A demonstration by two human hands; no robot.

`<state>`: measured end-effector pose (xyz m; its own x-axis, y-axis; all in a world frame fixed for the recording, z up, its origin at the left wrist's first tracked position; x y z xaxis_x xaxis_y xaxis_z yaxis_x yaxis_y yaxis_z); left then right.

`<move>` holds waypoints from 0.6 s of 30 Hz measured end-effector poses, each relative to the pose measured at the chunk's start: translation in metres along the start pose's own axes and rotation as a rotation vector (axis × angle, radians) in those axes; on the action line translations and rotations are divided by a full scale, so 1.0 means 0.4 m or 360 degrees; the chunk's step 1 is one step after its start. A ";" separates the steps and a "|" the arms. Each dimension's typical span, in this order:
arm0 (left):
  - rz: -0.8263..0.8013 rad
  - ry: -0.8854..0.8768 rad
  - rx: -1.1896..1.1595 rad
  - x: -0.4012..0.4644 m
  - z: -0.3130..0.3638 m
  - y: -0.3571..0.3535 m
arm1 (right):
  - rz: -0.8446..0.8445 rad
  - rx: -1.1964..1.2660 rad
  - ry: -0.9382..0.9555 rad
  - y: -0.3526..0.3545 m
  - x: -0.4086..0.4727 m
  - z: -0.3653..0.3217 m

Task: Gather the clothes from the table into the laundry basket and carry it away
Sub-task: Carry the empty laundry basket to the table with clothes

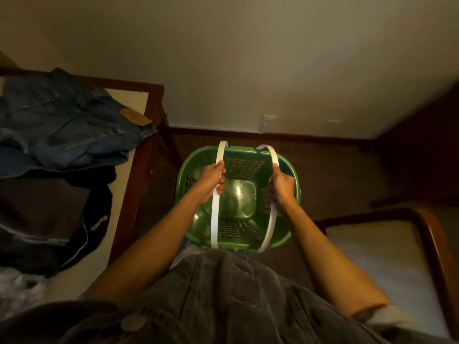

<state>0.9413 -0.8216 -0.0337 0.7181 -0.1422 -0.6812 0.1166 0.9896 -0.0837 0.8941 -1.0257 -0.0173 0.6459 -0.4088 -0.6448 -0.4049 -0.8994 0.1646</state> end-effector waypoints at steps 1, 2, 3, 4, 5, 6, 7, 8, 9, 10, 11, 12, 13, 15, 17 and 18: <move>-0.0004 0.0023 0.0050 0.042 0.019 0.006 | 0.0002 0.0021 -0.0064 -0.015 0.039 -0.013; -0.0019 0.0042 0.0102 0.082 0.038 0.010 | -0.0015 0.0061 -0.0140 -0.028 0.082 -0.022; -0.0035 0.0071 0.0136 0.120 0.055 0.016 | -0.0053 0.0105 -0.0225 -0.042 0.124 -0.028; -0.0040 0.0109 0.0170 0.155 0.068 0.024 | -0.0092 0.0129 -0.0302 -0.053 0.158 -0.034; -0.0049 0.0141 0.0221 0.187 0.079 0.029 | -0.0123 0.0143 -0.0358 -0.062 0.185 -0.042; -0.0075 0.0173 0.0276 0.214 0.090 0.032 | -0.0138 0.0133 -0.0393 -0.070 0.204 -0.052; -0.0115 0.0204 0.0323 0.236 0.101 0.033 | -0.0140 0.0103 -0.0406 -0.078 0.224 -0.060; -0.0143 0.0232 0.0359 0.252 0.113 0.035 | -0.0130 0.0072 -0.0402 -0.085 0.246 -0.066; -0.0156 0.0255 0.0372 0.268 0.125 0.039 | -0.0098 0.0016 -0.0360 -0.091 0.262 -0.077; -0.0162 0.0265 0.0361 0.285 0.135 0.043 | -0.0037 -0.0071 -0.0291 -0.093 0.282 -0.087; -0.0166 0.0259 0.0346 0.305 0.143 0.043 | 0.0020 -0.0168 -0.0204 -0.095 0.297 -0.101; -0.0166 0.0249 0.0353 0.326 0.149 0.040 | 0.0052 -0.0250 -0.0124 -0.096 0.311 -0.117; -0.0149 0.0231 0.0385 0.345 0.154 0.035 | 0.0049 -0.0295 -0.0048 -0.102 0.320 -0.137; -0.0056 0.0186 0.0451 0.382 0.163 0.025 | -0.0001 -0.0371 0.0092 -0.111 0.345 -0.167; 0.0083 0.0112 0.0569 0.402 0.174 0.012 | -0.0041 -0.0502 0.0153 -0.119 0.380 -0.181; 0.0146 0.0082 0.0668 0.409 0.181 0.009 | -0.0040 -0.0562 0.0146 -0.121 0.399 -0.182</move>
<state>1.1087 -0.8428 -0.0928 0.7046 -0.0421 -0.7083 0.3302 0.9030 0.2749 1.0640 -1.0588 -0.0738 0.7147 -0.3835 -0.5849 -0.1500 -0.9009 0.4073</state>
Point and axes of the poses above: each hand's wrist, its own x-axis towards the middle knuckle, its own y-axis out of the back of the hand, z = x × y, the point moved 4 cm from there along x, towards the middle knuckle, and after that the axes turned 1 degree about -y, right-handed, at the moved point
